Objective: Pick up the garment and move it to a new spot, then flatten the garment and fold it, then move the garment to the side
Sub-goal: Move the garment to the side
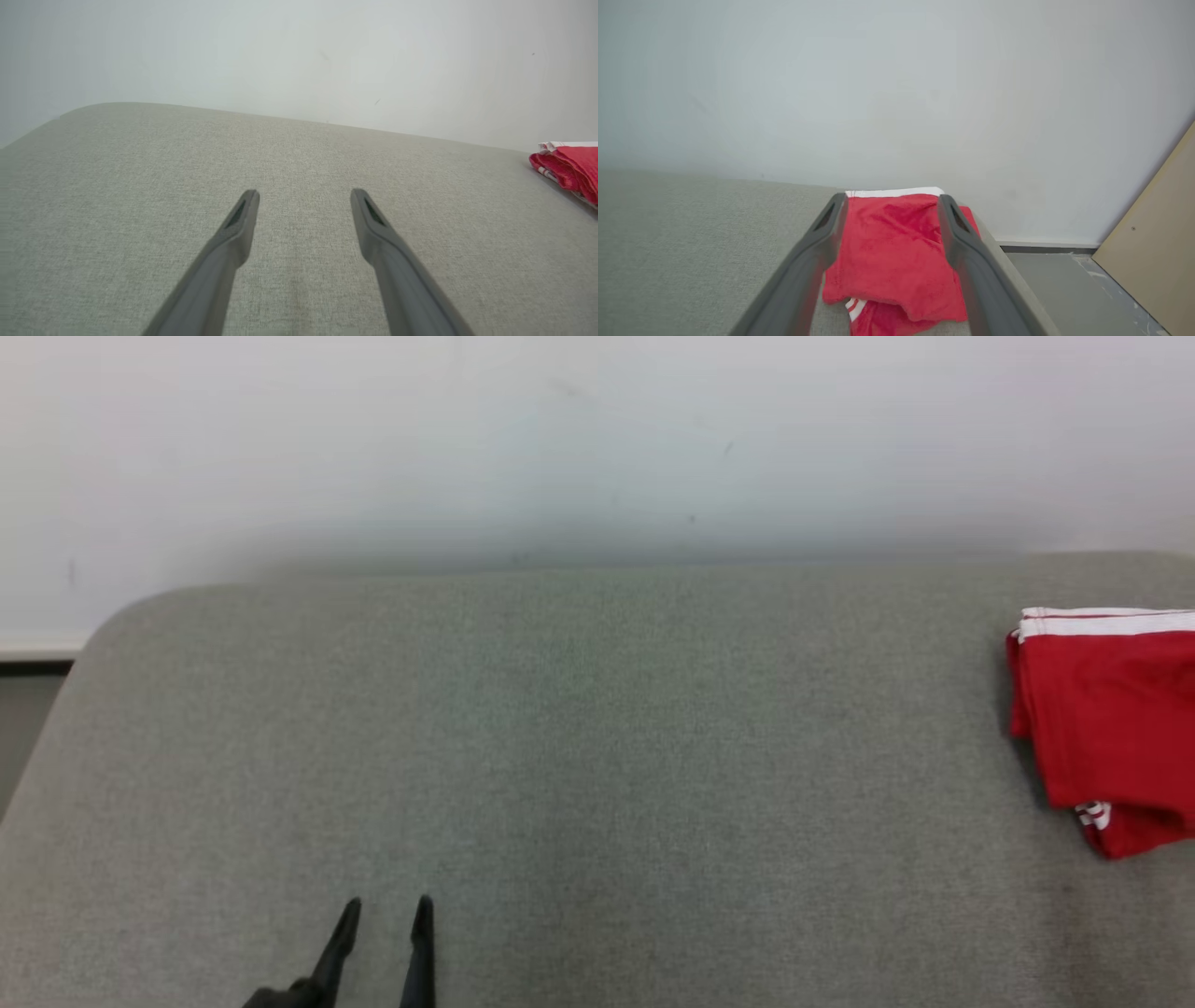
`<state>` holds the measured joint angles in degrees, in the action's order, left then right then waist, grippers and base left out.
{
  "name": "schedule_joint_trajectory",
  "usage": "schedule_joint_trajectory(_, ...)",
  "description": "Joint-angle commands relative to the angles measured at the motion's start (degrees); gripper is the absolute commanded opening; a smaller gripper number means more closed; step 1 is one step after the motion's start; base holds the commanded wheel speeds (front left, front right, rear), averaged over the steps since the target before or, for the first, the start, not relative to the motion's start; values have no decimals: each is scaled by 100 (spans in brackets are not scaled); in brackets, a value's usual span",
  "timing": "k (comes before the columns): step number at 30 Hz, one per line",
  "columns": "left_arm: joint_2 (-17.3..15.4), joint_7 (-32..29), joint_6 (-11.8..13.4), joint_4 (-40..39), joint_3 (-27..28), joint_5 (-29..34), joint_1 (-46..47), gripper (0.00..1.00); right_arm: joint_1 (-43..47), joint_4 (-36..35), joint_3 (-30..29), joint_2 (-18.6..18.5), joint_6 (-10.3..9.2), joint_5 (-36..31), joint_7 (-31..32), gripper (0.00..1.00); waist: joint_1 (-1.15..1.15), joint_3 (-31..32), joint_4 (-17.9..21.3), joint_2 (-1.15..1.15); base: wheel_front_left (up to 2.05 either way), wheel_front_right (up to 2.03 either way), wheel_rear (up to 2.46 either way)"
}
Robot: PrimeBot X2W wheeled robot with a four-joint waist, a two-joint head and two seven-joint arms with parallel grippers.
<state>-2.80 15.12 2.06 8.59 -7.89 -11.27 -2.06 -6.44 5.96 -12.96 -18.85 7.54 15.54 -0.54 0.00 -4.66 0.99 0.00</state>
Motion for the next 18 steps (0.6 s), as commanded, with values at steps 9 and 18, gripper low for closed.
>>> schedule_joint_trajectory(9,-22,0,45,-146,294,240,-647,100,983,190,797,976,-12,-787,-1354,100,0,582,202,0,0,0,0)
schedule_joint_trajectory(18,-20,0,-326,-204,113,107,-859,100,1385,443,969,1415,-13,-902,-1463,100,0,819,85,0,0,0,0)
